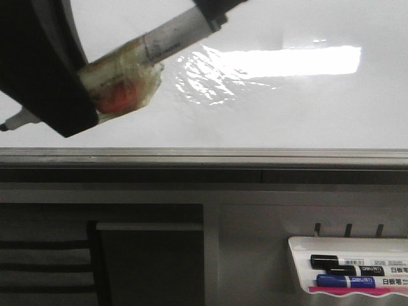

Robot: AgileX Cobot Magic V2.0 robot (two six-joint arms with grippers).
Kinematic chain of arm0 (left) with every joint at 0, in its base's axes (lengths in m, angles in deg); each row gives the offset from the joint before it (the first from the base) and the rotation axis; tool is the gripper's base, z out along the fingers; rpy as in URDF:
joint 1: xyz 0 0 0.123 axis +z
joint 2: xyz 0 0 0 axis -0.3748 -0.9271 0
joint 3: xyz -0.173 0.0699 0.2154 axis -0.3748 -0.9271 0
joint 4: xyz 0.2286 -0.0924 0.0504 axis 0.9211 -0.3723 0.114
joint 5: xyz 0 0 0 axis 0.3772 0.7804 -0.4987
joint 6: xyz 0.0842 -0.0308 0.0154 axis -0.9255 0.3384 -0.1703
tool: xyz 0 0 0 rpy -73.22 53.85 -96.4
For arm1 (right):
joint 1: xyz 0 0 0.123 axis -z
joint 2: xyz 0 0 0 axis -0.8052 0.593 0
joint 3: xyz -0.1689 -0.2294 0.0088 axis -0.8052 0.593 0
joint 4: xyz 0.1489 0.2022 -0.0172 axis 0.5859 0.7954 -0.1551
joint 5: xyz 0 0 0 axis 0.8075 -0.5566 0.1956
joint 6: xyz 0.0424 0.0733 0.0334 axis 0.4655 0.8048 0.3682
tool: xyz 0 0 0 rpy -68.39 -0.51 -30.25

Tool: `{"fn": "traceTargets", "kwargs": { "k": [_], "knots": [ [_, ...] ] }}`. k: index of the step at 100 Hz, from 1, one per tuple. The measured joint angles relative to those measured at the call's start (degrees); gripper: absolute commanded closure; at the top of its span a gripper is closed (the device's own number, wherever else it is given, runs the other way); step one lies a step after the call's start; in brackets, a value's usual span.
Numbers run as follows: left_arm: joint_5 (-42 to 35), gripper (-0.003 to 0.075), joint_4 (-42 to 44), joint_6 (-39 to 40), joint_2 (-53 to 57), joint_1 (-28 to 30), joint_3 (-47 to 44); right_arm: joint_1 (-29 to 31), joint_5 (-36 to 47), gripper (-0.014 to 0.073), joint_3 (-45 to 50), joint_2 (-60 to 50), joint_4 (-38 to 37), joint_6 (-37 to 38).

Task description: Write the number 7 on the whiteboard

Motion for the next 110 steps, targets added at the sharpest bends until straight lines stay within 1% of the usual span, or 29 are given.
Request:
{"fn": "traceTargets", "kwargs": {
  "k": [20, 39, 46, 58, 78, 85, 96, 110],
  "knots": [
    [-0.67, 0.0741, 0.98, 0.00, 0.00, -0.12, 0.00, -2.73, 2.18, 0.0156, 0.00, 4.36, 0.18, -0.13],
    [-0.89, 0.0741, 1.19, 0.00, 0.00, -0.12, 0.00, -3.89, 4.20, 0.0292, 0.00, 6.89, 0.32, -0.13],
    [-0.89, 0.0741, 1.19, 0.00, 0.00, -0.12, 0.00, -3.99, 4.75, 0.0324, 0.00, 7.12, 0.46, -0.13],
    [-1.02, 0.0741, 1.32, 0.00, 0.00, -0.12, 0.00, -4.11, 5.40, 0.0335, 0.00, 7.12, 1.99, -0.13],
    [-1.74, 0.0741, 1.32, 0.00, 0.00, -0.12, 0.00, -4.11, 5.39, 0.0344, 0.00, 7.12, 2.38, -0.22],
    [-1.99, 0.0741, 1.35, 0.00, 0.00, -0.12, 0.00, -4.11, 5.39, 0.0399, 0.00, 7.12, 2.47, -0.22],
    [-2.07, 0.0741, 1.35, -0.12, 0.00, -0.12, 0.00, -4.11, 5.65, 0.0521, 0.00, 7.12, 2.47, -0.22],
    [-1.95, 0.0740, 2.07, -1.53, 0.00, -0.19, 0.00, -4.11, 5.51, 0.0604, 0.00, 7.12, 2.47, -0.41]
  ]
}}
